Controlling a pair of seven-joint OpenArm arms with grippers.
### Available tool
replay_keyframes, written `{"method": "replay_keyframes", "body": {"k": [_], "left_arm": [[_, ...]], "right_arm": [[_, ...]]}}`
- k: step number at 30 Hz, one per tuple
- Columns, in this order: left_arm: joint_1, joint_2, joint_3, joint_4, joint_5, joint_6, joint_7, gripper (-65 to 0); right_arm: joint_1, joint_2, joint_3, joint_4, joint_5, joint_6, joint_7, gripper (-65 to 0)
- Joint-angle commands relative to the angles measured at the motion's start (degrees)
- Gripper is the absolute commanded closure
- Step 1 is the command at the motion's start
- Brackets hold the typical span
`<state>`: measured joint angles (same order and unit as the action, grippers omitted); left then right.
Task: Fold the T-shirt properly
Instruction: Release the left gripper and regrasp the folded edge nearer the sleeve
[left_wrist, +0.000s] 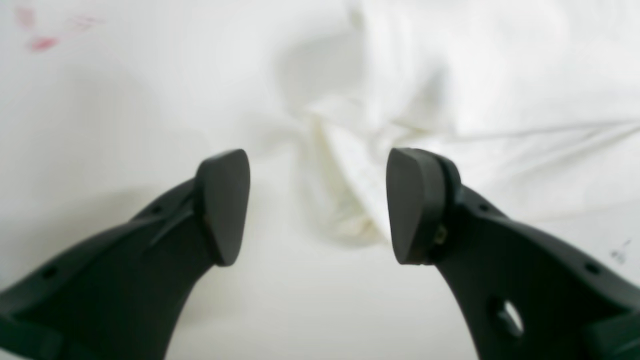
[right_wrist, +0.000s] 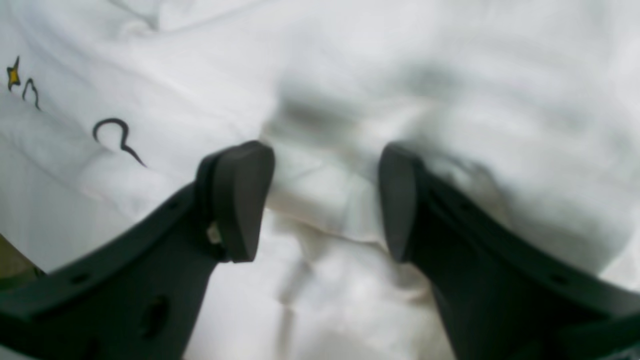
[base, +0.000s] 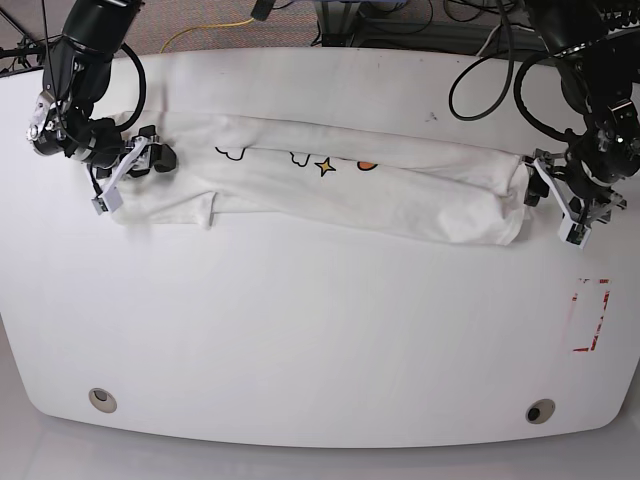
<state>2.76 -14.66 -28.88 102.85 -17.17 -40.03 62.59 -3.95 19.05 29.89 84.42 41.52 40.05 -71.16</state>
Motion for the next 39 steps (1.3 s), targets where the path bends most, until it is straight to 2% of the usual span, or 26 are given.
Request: {"method": "replay_keyframes", "body": {"k": [1, 7, 13, 19, 23, 27, 33, 35, 38, 39], "left_arm": [[-2.11, 0.19, -2.02, 2.78, -0.55, 0.03, 0.58, -40.1], [-8.96, 3.45, -4.48, 0.76, 0.6, 0.03, 2.86, -40.3], [-16.26, 5.73, -2.81, -9.44, 3.15, 0.03, 0.23, -40.3], [-20.22, 5.73, 0.88, -21.13, 3.23, 0.03, -3.55, -40.3], [-21.36, 5.73, 3.35, -28.78, 3.23, 0.03, -9.0, -40.3], [-21.62, 5.73, 4.58, -34.41, 3.23, 0.03, -10.5, -40.3], [-21.09, 5.29, 7.04, -35.29, 3.15, 0.03, -11.38, -39.9], [-20.13, 5.2, 7.21, -35.02, 3.23, 0.03, -11.38, -36.3], [-19.78, 5.2, 7.3, -35.02, 3.23, 0.03, -11.47, -20.3], [-19.78, 5.2, 7.13, -35.02, 3.23, 0.03, -11.47, -12.9]], "right_arm": [[0.38, 0.78, 0.31, 1.86, 0.72, -0.05, 0.25, -35.5], [0.3, 0.78, 0.4, 2.04, 0.72, -0.05, 0.25, -35.5], [0.38, 0.69, 0.31, 2.04, 0.72, -0.05, 0.25, -35.5], [0.3, 0.69, 0.4, 1.95, 0.72, -0.05, 0.34, -35.5], [0.38, -0.63, 0.48, 1.95, 0.72, -0.05, 0.34, -35.5], [-0.14, -0.63, 0.57, 1.95, 0.72, -0.05, 0.34, -35.5], [-0.32, -0.89, 0.4, 2.04, 0.72, -0.05, 0.34, -35.5], [-0.32, -0.89, 0.4, 2.04, 0.72, -0.05, 0.34, -35.5], [-0.32, -0.89, 0.57, 2.04, 0.72, -0.05, 0.34, -35.5], [-0.32, -0.89, 0.57, 2.04, 0.72, -0.05, 0.34, -35.5]]}}
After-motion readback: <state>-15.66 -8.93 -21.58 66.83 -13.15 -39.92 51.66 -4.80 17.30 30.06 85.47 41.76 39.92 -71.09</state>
